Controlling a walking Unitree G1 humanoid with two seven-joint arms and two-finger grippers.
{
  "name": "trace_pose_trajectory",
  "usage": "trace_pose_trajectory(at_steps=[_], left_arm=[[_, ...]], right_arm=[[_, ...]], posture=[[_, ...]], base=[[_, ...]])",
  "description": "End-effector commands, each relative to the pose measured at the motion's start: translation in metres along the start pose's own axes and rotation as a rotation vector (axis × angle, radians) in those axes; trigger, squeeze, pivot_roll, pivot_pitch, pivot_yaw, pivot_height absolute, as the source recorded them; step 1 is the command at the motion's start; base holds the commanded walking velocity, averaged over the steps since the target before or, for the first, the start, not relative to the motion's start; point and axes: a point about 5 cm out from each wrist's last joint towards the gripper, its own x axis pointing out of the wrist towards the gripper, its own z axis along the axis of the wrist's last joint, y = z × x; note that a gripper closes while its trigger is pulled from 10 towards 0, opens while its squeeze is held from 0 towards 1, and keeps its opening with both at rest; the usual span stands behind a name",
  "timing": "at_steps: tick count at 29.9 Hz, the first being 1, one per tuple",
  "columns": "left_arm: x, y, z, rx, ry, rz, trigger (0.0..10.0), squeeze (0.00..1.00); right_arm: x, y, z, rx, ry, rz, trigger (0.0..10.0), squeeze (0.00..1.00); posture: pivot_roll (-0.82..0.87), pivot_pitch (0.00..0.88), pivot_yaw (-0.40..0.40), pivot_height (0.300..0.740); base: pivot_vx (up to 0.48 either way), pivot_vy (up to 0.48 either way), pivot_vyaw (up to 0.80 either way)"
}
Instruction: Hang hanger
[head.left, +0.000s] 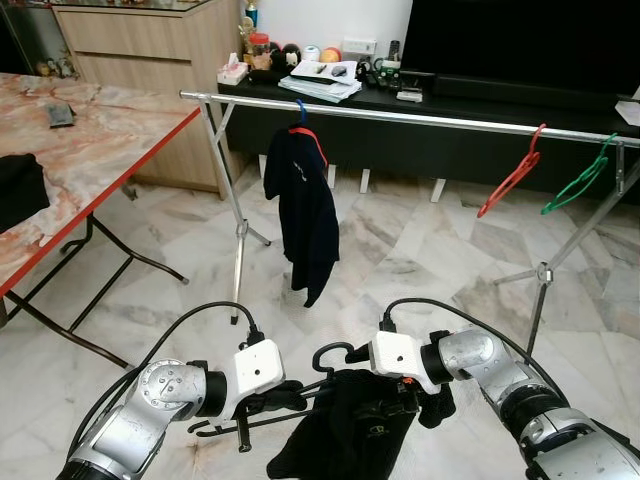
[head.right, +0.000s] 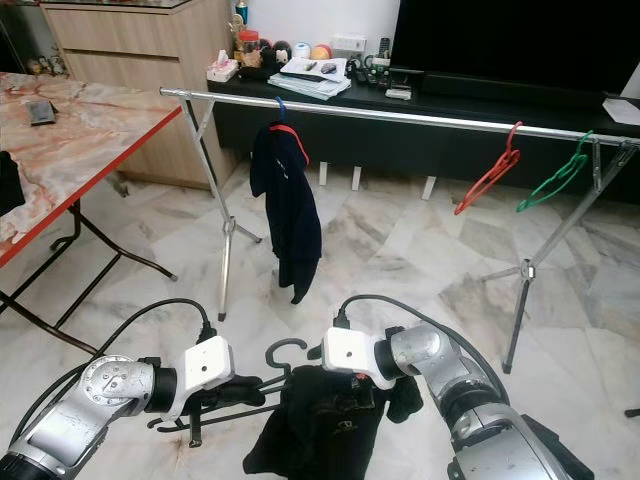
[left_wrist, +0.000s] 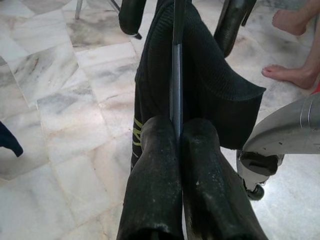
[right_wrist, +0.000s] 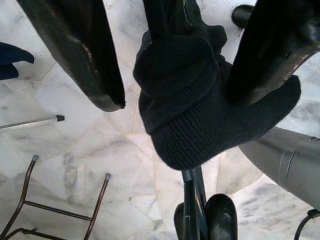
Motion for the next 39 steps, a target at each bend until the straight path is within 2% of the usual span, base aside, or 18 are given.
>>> trace_pose_trajectory(at_steps=[1, 18, 39], left_arm=[[0.000, 0.003, 0.014, 0.055, -0.045, -0.005, 10.0, 0.00], [0.001, 0.004, 0.015, 0.056, -0.050, -0.002, 10.0, 0.00], [0.001, 0.009, 0.018, 0.077, -0.046, 0.007, 10.0, 0.00]], right_arm=[[-0.001, 0.000, -0.002, 0.029, -0.014, -0.001, 0.0, 0.00], [0.004, 0.013, -0.012, 0.116, 0.000, 0.087, 0.0, 0.00], [0.006, 0.014, -0.014, 0.171, -0.033, 0.063, 0.0, 0.00]], posture=[[0.11, 0.027, -0.058, 0.740], [0.12, 0.030, -0.061, 0.740], [0.12, 0.054, -0.063, 0.740]], base=[[0.000, 0.000, 0.00], [0.000, 0.000, 0.00], [0.000, 0.000, 0.00]])
